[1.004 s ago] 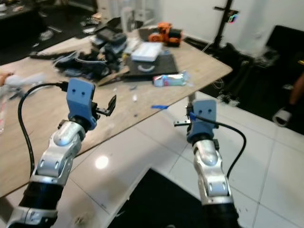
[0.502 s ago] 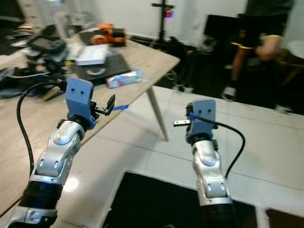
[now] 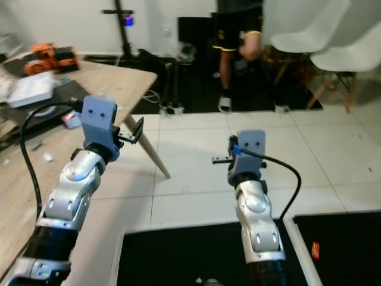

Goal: Picking trash to rubbish bin

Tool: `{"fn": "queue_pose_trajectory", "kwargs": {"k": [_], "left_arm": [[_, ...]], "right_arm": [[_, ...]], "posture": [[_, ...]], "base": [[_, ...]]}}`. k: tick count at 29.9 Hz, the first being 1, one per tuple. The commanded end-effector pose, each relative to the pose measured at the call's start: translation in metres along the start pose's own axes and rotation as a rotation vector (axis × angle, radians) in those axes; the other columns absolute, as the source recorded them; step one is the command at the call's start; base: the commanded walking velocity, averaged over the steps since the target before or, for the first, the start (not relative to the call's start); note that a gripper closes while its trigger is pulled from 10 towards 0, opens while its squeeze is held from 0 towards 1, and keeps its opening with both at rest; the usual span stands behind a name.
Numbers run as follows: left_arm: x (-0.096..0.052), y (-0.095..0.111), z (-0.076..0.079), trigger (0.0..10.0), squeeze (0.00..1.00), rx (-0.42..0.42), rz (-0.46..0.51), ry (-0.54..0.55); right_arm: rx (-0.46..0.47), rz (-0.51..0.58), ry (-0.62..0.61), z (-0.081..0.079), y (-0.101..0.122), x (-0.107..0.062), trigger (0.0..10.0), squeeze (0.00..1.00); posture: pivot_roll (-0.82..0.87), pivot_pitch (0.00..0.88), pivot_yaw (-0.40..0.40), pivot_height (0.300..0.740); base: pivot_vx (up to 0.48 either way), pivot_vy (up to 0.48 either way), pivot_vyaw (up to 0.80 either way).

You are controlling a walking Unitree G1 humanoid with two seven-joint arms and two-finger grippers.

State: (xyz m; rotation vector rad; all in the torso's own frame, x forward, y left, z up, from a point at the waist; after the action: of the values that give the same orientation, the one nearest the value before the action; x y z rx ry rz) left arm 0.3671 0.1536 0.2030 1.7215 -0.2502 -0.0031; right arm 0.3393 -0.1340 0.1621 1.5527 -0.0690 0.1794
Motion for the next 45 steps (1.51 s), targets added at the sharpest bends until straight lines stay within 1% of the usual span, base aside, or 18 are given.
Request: {"fn": "queue_pose_trajectory", "kwargs": {"k": [1,11,13,15,18,25,31,32,34,35,36,37,38,39,42,45], "left_arm": [[0.0,-0.001,0.002,10.0,0.0,0.005,-0.004,-0.004],[0.003,-0.001,0.003,10.0,0.0,0.002,-0.006,-0.015],[0.003,-0.004,0.003,10.0,0.0,0.011,-0.031,-0.021],[0.003,-0.007,0.002,10.0,0.0,0.018,-0.047,-0.015],[0.003,-0.007,0.0,10.0,0.0,0.016,-0.046,-0.006],[0.002,-0.011,-0.002,10.0,0.0,0.023,-0.07,0.002],[0.002,-0.011,-0.004,10.0,0.0,0.016,-0.07,0.006],[0.001,-0.011,-0.003,10.0,0.0,0.004,-0.071,0.003],[-0.001,-0.021,0.0,10.0,0.0,0.048,-0.124,-0.012],[-0.002,-0.023,0.001,10.0,0.0,0.084,-0.131,-0.025],[-0.003,-0.026,0.003,10.0,0.0,0.055,-0.136,-0.027],[-0.003,-0.026,0.003,10.0,0.0,0.055,-0.136,-0.027],[-0.004,-0.027,0.003,10.0,0.0,0.019,-0.138,-0.012],[-0.005,-0.03,0.002,10.0,0.0,0.03,-0.162,-0.009],[-0.005,-0.032,0.002,10.0,0.0,0.043,-0.171,-0.008],[-0.004,-0.031,-0.003,10.0,0.0,0.019,-0.167,0.011]], "right_arm": [[0.016,-0.017,-0.017,0.004,-0.004,-0.002,10.0,0.0],[0.023,-0.036,-0.051,0.01,-0.01,-0.004,10.0,0.0],[0.015,-0.041,-0.052,0.011,-0.011,-0.004,10.0,0.0],[0.016,-0.043,-0.074,0.016,-0.012,-0.004,10.0,0.0],[0.013,-0.05,-0.092,0.021,-0.013,-0.003,10.0,0.0],[0.006,-0.064,-0.078,0.019,-0.015,-0.003,10.0,0.0],[0.012,-0.079,-0.086,0.017,-0.019,-0.003,10.0,0.0],[0.011,-0.083,-0.086,0.017,-0.02,-0.004,10.0,0.0],[0.007,-0.091,-0.087,0.017,-0.023,-0.005,10.0,0.0],[0.006,-0.094,-0.09,0.018,-0.024,-0.005,10.0,0.0],[0.004,-0.106,-0.101,0.02,-0.029,-0.006,10.0,0.0],[0.004,-0.106,-0.101,0.02,-0.029,-0.006,10.0,0.0],[0.002,-0.114,-0.105,0.021,-0.031,-0.007,10.0,0.0],[0.002,-0.114,-0.106,0.021,-0.032,-0.008,10.0,0.0],[0.002,-0.116,-0.108,0.022,-0.033,-0.009,10.0,0.0],[0.003,-0.121,-0.115,0.022,-0.034,-0.011,10.0,0.0]], "posture": [[0.01,0.088,0.047,0.74],[0.01,0.095,0.057,0.74],[0.01,0.092,0.058,0.74],[0.01,0.09,0.059,0.74],[0.01,0.094,0.06,0.74],[0.01,0.1,0.057,0.74],[0.01,0.102,0.056,0.74],[0.01,0.102,0.059,0.74],[0.01,0.102,0.059,0.74],[0.01,0.102,0.059,0.74],[0.01,0.105,0.063,0.74],[0.01,0.105,0.063,0.74],[0.01,0.105,0.063,0.74],[0.01,0.105,0.063,0.74],[0.01,0.103,0.065,0.74],[0.01,0.107,0.066,0.74]], "base": [[0.0,0.0,-0.8],[0.0,0.0,-0.8],[0.0,0.0,-0.8],[0.0,0.0,-0.8],[0.0,0.0,-0.8],[0.0,0.0,-0.8],[0.0,0.0,-0.8],[0.0,0.0,-0.8],[0.0,0.0,-0.8],[0.0,0.0,-0.8],[0.0,0.0,-0.8],[0.0,0.0,-0.8],[0.0,0.0,-0.8],[0.0,0.0,-0.8],[0.0,0.0,-0.8],[0.0,0.0,-0.8]]}}
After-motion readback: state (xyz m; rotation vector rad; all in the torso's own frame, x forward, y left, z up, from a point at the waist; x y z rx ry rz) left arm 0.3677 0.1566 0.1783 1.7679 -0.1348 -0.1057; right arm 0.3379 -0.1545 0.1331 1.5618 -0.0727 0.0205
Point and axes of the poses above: a point about 5 cm out from each wrist's last joint towards the gripper, its own x axis pointing out of the wrist towards the gripper, its own y axis along the axis of the wrist's last joint, z = x × y, the point moved 3 cm from there along x, pointing out of the wrist towards the gripper, and after that the axes turned 1 degree about -x, right-handed, at the moved point
